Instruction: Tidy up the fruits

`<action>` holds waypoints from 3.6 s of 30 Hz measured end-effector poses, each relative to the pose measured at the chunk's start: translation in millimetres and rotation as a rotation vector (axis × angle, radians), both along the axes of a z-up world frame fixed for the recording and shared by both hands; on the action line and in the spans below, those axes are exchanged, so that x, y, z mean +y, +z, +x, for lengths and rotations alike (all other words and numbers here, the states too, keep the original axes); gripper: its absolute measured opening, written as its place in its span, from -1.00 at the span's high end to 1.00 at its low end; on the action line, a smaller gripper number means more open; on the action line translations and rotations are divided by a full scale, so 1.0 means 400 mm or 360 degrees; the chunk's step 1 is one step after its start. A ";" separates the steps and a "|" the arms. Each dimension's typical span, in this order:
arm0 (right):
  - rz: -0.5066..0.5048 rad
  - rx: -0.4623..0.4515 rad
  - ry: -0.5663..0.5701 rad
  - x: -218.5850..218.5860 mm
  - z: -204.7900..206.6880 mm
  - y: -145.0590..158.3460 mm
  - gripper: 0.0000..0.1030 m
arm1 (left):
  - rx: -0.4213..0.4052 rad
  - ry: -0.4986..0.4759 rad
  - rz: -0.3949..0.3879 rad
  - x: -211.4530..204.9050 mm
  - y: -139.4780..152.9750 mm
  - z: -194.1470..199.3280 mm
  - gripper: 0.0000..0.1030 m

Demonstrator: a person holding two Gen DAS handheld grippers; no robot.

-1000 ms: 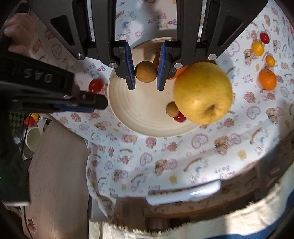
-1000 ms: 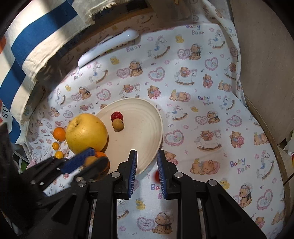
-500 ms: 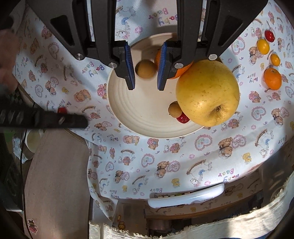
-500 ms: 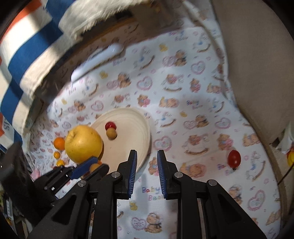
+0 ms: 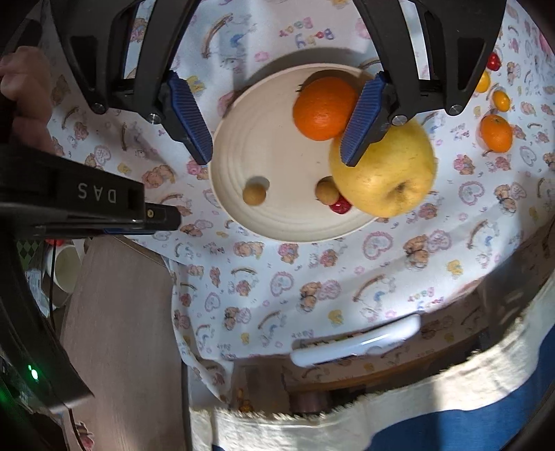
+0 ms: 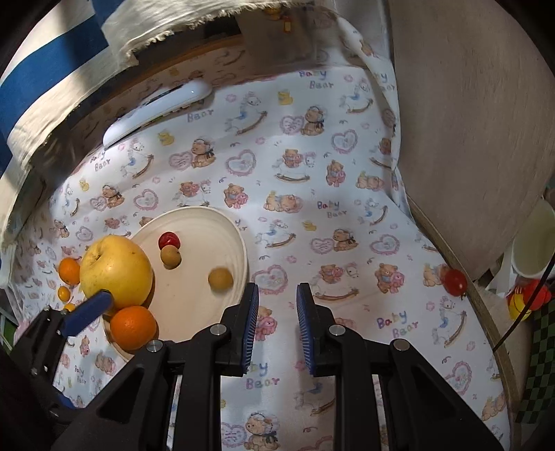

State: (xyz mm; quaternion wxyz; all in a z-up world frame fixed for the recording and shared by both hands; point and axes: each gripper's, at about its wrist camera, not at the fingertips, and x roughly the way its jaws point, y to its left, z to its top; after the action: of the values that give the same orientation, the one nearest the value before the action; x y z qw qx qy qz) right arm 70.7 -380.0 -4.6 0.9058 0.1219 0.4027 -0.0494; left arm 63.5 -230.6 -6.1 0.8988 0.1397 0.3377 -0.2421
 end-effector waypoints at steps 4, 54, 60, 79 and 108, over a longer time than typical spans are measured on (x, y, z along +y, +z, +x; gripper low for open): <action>0.0027 0.0009 0.0006 -0.004 0.000 0.000 0.55 | -0.0048 0.0045 0.0006 0.029 0.018 -0.004 -0.46; -0.0131 -0.0437 0.0115 0.106 -0.060 0.054 -0.35 | 0.0033 0.0795 -0.0268 0.598 0.064 -0.025 -0.48; -0.0212 -0.0383 0.0057 0.107 -0.047 0.047 -0.36 | 0.0095 0.0850 -0.0257 0.609 0.031 -0.007 -0.47; -0.0341 -0.0012 -0.0735 -0.126 0.020 -0.032 -0.27 | 0.0095 0.0843 -0.0250 0.604 0.027 -0.007 -0.47; -0.0089 0.0254 -0.0819 -0.268 0.067 -0.148 0.31 | 0.0123 0.0826 -0.0212 0.590 0.008 -0.002 -0.47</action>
State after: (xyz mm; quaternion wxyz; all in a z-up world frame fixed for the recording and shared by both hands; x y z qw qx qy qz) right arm 97.4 -487.4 -63.9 0.8319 0.1910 0.4270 -0.2985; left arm 62.7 5.4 -3.0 0.9245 -0.0204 0.3795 -0.0304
